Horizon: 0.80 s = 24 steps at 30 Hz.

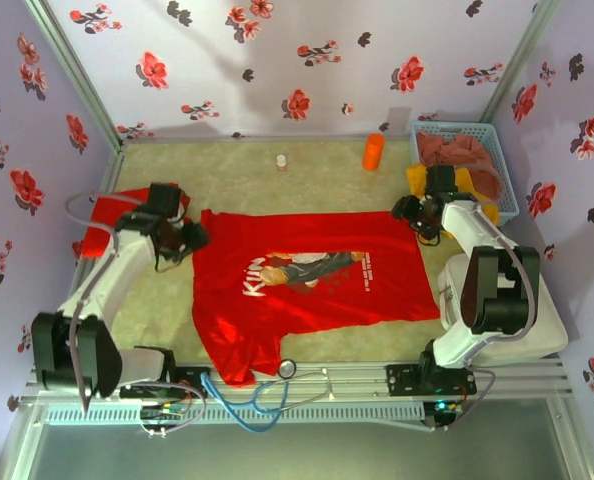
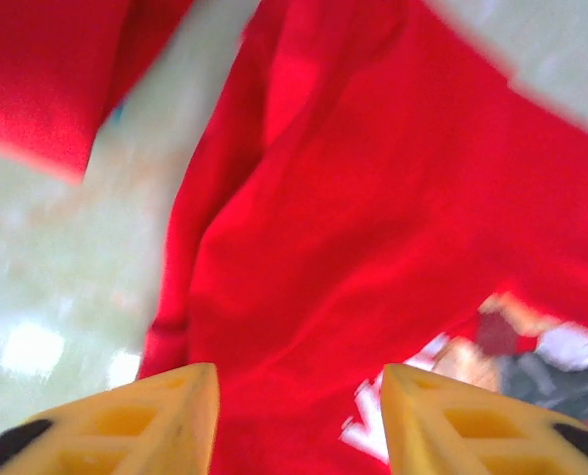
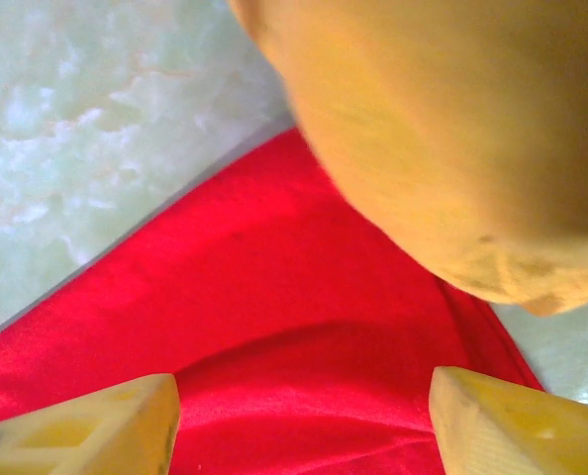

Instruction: Fold and stack the t-shirts

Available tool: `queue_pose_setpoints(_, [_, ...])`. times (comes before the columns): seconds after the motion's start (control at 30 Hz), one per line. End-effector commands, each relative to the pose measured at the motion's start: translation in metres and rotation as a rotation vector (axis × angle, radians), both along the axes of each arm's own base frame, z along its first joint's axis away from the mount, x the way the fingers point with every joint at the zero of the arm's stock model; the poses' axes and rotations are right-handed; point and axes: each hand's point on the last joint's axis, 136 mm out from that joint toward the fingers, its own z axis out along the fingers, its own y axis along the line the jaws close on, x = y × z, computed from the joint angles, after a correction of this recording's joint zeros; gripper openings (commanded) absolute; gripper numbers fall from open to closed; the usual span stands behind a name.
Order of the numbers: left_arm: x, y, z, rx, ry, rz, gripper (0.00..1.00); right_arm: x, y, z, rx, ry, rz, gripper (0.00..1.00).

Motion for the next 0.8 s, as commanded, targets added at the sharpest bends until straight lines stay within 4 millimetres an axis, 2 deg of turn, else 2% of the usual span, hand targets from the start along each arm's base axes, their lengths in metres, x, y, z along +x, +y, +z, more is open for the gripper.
queue_pose_setpoints(0.0, [0.038, 0.006, 0.013, 0.106, -0.042, -0.082, 0.38, 0.021, 0.016, 0.010, 0.024, -0.040, 0.025, 0.68])
queue_pose_setpoints(0.1, [0.069, 0.005, 0.012, 0.157, -0.034, -0.124, 0.32, 0.031, 0.027, 0.008, 0.024, -0.052, 0.046, 0.69])
queue_pose_setpoints(0.17, [0.087, 0.004, 0.010, 0.183, -0.034, -0.142, 0.32, 0.038, 0.030, 0.002, 0.018, -0.040, 0.050, 0.69])
queue_pose_setpoints(0.27, [0.109, 0.001, -0.007, 0.218, 0.010, -0.185, 0.34, 0.045, 0.032, -0.010, 0.017, -0.011, 0.054, 0.71])
queue_pose_setpoints(0.5, [0.138, -0.001, -0.050, 0.315, 0.114, -0.234, 0.36, 0.054, 0.028, -0.030, -0.013, 0.034, 0.053, 0.72])
queue_pose_setpoints(0.77, [0.152, -0.001, -0.083, 0.413, 0.188, -0.287, 0.33, 0.059, 0.020, -0.045, -0.045, 0.066, 0.026, 0.72])
